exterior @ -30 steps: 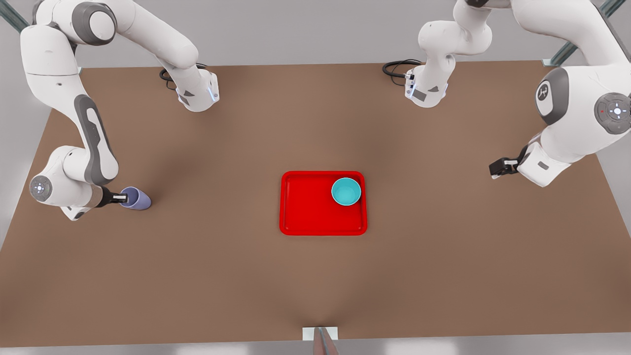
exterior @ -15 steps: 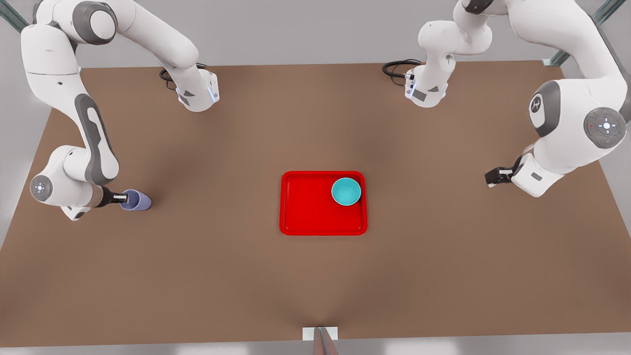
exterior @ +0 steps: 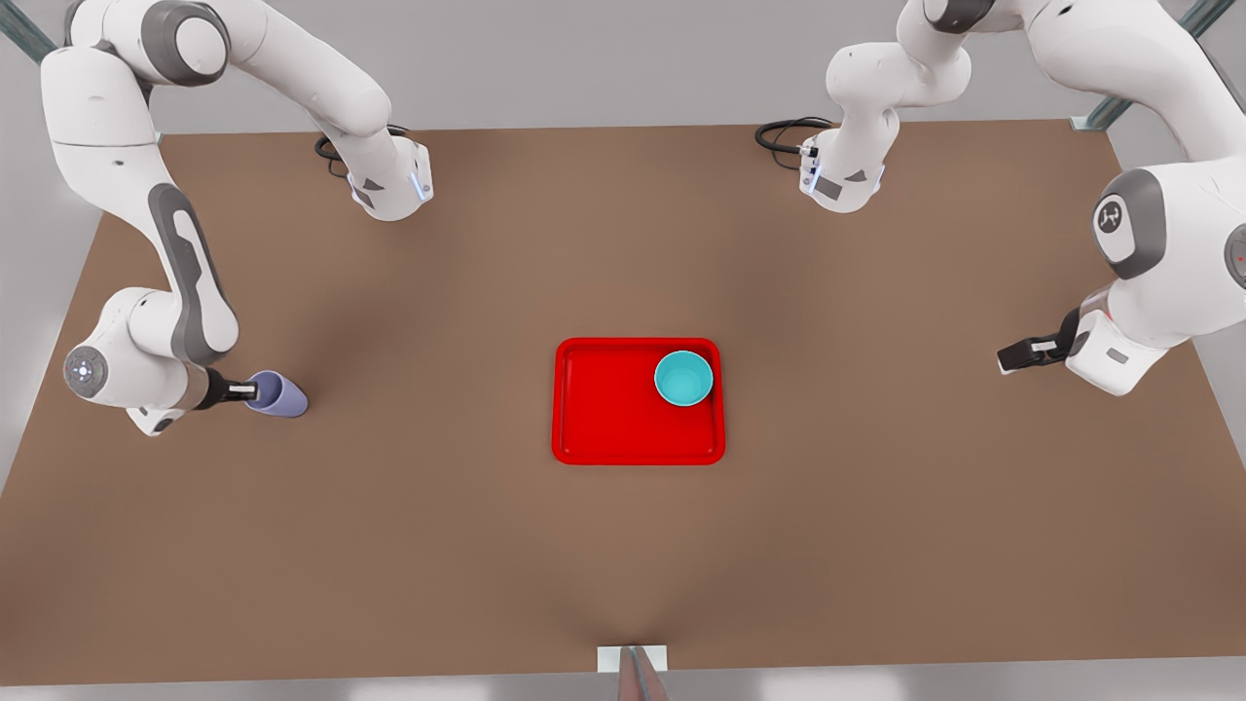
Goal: Place the bowl on the tray with the left arm and the cup on the tray with the right arm
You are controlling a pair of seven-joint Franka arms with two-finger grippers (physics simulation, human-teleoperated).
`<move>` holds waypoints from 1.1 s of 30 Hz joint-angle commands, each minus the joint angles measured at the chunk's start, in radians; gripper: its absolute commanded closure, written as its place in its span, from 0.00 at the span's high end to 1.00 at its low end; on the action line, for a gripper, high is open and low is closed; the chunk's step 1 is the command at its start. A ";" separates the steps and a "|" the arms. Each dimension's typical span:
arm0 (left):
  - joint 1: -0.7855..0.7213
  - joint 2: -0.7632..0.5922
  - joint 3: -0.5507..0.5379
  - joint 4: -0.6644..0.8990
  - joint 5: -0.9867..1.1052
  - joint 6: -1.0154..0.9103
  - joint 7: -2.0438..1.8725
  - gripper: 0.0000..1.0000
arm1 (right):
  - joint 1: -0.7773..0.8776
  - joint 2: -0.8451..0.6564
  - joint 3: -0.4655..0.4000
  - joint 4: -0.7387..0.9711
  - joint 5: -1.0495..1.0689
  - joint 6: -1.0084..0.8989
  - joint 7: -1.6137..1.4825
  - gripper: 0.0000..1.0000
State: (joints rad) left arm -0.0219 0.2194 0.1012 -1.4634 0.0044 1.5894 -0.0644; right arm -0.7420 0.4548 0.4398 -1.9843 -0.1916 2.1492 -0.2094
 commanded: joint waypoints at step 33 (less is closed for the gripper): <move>-0.012 0.011 0.000 0.000 0.003 0.001 0.000 1.00 | 0.004 -0.031 0.080 -0.007 0.009 -0.014 0.004 0.24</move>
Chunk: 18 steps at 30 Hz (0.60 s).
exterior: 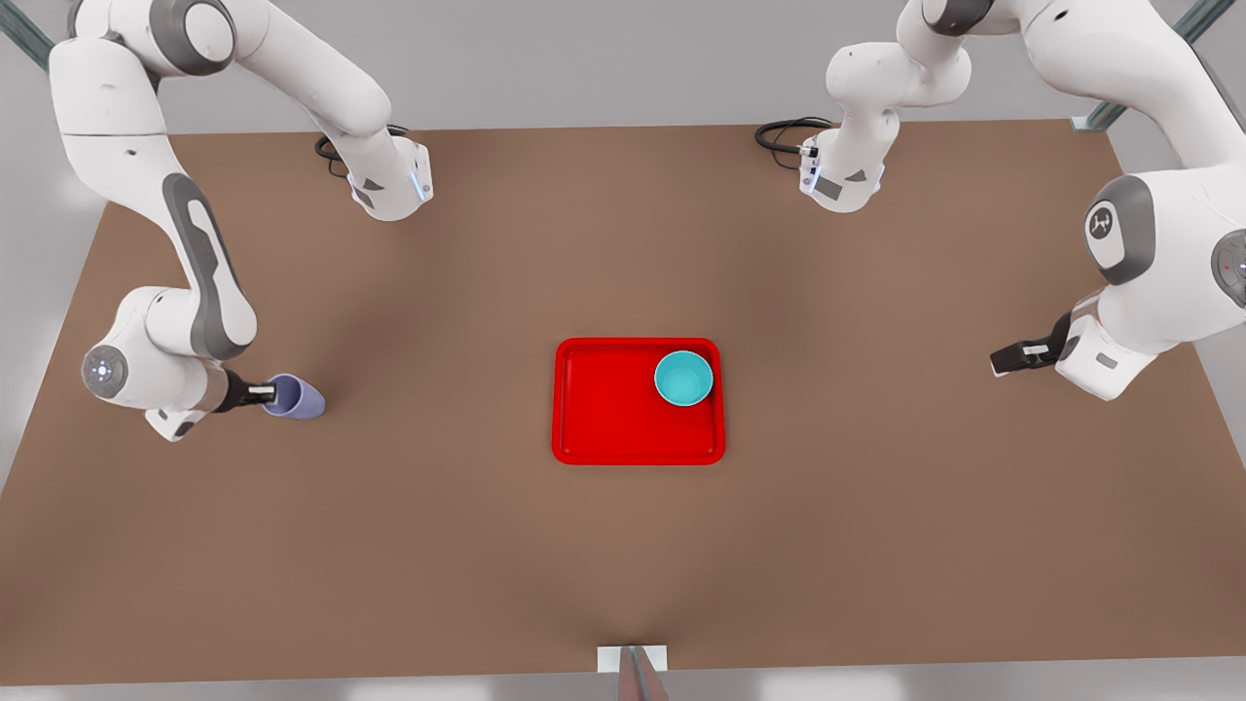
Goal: Place the bowl on the tray with the left arm and the cup on the tray with the right arm
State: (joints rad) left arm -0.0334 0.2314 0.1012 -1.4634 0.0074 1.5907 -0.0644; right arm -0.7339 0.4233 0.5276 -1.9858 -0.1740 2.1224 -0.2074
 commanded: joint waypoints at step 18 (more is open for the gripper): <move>-0.002 0.000 0.000 0.000 0.000 0.000 0.000 1.00 | 1.117 0.137 -0.374 0.387 0.383 -0.003 0.100 0.25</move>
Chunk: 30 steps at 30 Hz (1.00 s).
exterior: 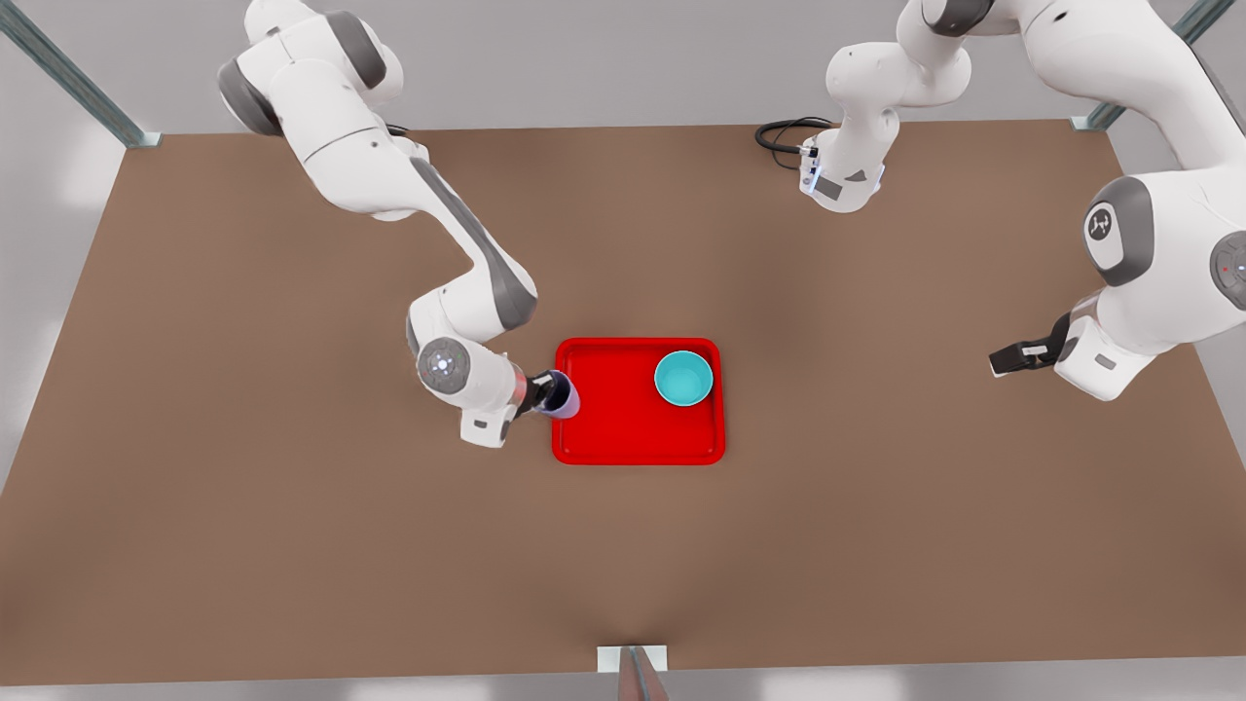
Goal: Place the bowl on the tray with the left arm and the cup on the tray with the right arm
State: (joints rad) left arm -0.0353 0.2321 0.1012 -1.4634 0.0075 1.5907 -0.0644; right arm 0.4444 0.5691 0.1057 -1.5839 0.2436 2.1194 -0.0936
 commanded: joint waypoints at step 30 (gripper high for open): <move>-0.002 0.003 0.000 0.000 0.002 0.002 0.000 1.00 | 0.274 0.163 -0.227 0.153 0.088 0.002 0.069 1.00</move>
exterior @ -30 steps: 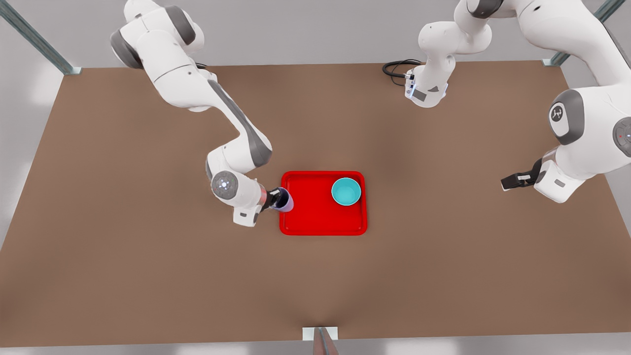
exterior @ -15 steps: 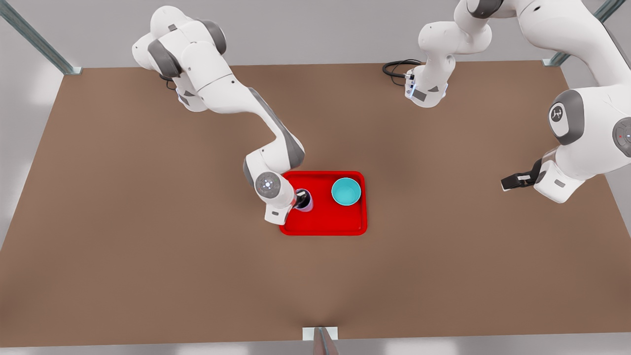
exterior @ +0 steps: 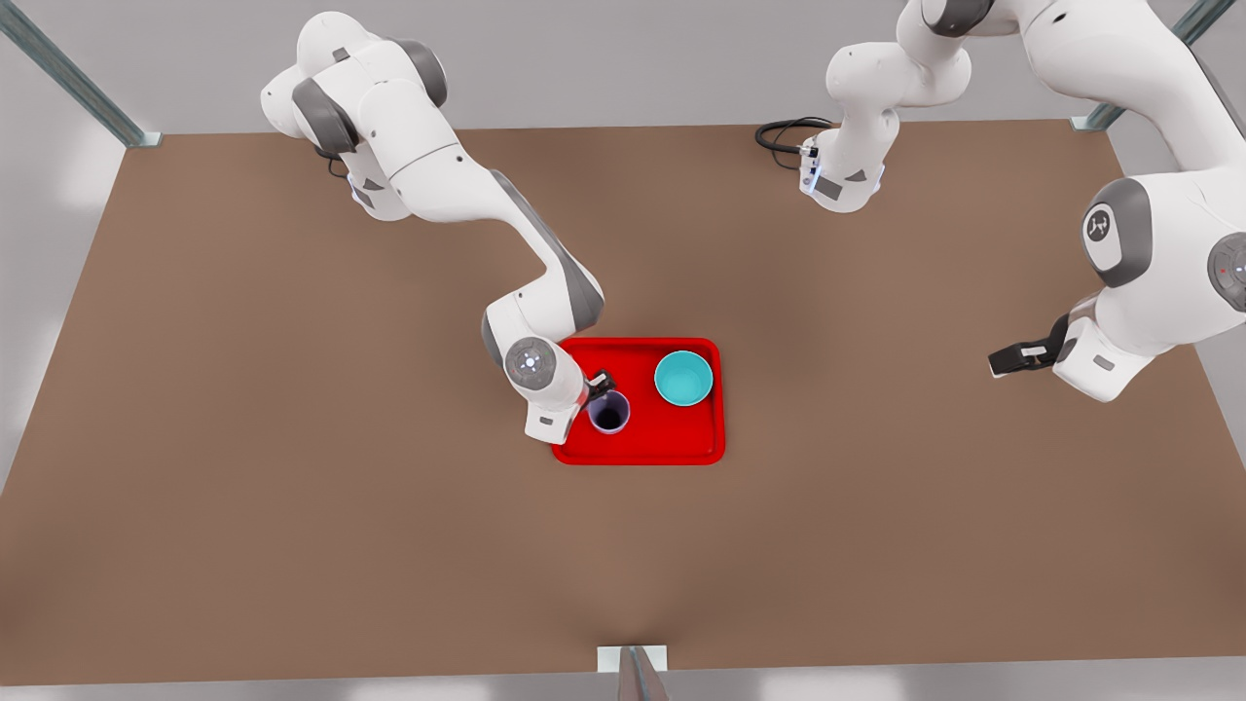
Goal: Place the bowl on the tray with the left arm and the cup on the tray with the right arm
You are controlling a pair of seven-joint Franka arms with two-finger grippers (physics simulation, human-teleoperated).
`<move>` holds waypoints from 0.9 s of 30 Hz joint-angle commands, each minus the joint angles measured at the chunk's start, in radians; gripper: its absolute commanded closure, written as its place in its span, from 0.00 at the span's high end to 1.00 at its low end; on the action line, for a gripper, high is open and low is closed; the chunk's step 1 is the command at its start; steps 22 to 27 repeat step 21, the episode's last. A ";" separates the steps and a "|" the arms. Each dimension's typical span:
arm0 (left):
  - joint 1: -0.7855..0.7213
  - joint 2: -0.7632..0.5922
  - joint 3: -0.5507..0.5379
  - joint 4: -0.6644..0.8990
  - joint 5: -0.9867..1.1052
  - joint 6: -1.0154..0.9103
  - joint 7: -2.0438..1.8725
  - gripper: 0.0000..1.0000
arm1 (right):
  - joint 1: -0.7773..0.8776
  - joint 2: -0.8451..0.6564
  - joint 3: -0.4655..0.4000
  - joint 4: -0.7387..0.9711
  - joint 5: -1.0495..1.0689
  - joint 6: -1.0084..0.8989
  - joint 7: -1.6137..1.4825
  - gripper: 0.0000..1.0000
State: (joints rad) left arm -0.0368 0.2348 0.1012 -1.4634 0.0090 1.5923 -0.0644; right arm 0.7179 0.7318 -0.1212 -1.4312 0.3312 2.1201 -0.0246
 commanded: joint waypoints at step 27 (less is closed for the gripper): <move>-0.012 0.011 0.000 0.002 0.000 0.018 -0.002 1.00 | -0.568 -0.627 0.143 0.032 -0.432 -0.617 -0.029 1.00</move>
